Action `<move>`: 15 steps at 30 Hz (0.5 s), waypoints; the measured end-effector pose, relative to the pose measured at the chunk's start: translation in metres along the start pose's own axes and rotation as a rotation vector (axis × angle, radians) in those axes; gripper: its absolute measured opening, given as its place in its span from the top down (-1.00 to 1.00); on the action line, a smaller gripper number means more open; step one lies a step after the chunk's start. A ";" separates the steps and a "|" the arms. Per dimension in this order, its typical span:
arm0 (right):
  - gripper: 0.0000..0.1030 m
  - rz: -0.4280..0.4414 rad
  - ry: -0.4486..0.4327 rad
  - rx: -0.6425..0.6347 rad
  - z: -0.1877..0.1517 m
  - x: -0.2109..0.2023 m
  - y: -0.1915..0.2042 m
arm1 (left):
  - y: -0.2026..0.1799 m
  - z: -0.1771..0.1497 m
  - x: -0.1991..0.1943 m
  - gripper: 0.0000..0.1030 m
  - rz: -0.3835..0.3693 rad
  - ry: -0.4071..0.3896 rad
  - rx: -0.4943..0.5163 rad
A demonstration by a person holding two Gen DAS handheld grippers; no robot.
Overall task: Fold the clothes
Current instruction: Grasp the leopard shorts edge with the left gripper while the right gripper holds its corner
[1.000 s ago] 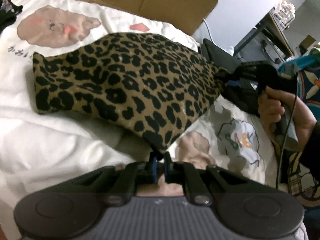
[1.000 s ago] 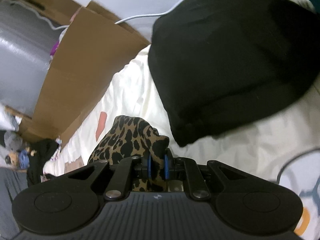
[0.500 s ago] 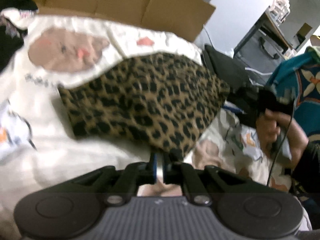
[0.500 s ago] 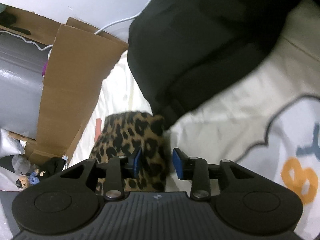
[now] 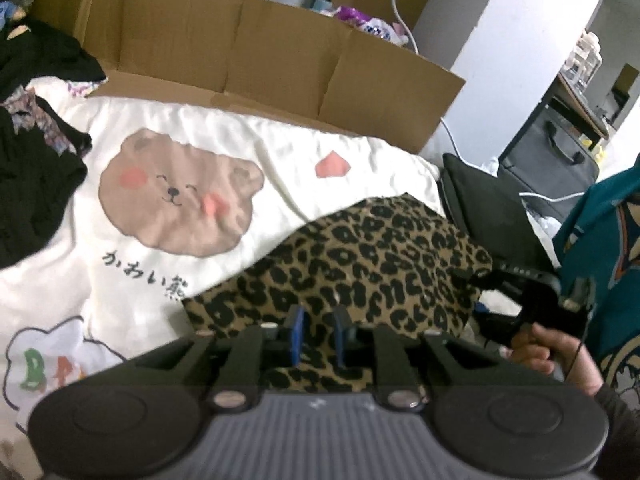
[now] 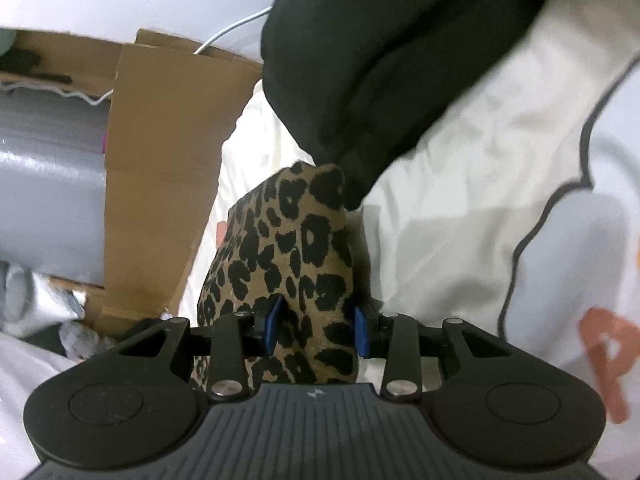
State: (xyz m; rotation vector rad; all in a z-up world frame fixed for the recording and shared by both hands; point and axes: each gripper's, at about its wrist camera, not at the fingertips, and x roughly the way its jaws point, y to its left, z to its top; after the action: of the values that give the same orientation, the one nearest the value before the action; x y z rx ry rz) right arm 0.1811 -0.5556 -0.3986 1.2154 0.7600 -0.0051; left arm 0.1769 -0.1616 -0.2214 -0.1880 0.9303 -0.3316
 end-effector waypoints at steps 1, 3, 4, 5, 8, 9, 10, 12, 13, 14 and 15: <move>0.23 0.006 -0.003 0.013 -0.001 0.002 -0.003 | -0.001 0.001 -0.003 0.63 0.000 -0.001 0.002; 0.23 0.026 -0.011 0.047 -0.004 0.003 -0.008 | -0.002 0.004 -0.008 0.59 0.001 -0.003 0.008; 0.24 0.038 -0.012 0.068 -0.004 0.003 -0.011 | -0.003 0.006 -0.011 0.59 0.005 0.000 0.008; 0.24 0.046 -0.007 0.087 -0.005 0.004 -0.013 | -0.003 0.009 -0.015 0.59 0.012 0.004 0.004; 0.39 0.068 0.007 0.126 -0.007 0.003 -0.015 | -0.007 0.021 -0.031 0.53 0.030 0.003 0.008; 0.46 0.073 0.007 0.135 -0.008 0.003 -0.015 | -0.010 0.027 -0.038 0.48 0.034 -0.011 0.034; 0.61 0.080 0.005 0.139 -0.008 0.003 -0.014 | -0.012 0.031 -0.044 0.45 0.036 -0.024 0.048; 0.78 0.091 -0.001 0.126 -0.011 0.002 -0.009 | -0.015 0.040 -0.054 0.40 0.038 -0.044 0.066; 0.80 0.092 -0.005 0.116 -0.011 0.001 -0.006 | -0.016 0.044 -0.059 0.40 0.038 -0.052 0.071; 0.82 0.093 -0.009 0.112 -0.012 -0.001 -0.003 | -0.018 0.048 -0.063 0.38 0.038 -0.059 0.076; 0.83 0.095 -0.013 0.109 -0.012 -0.004 -0.001 | -0.019 0.053 -0.065 0.29 0.031 -0.059 0.086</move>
State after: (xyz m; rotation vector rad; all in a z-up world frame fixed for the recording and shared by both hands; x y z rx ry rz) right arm 0.1717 -0.5467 -0.3990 1.3533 0.6968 0.0239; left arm 0.1799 -0.1551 -0.1356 -0.1039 0.8583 -0.3355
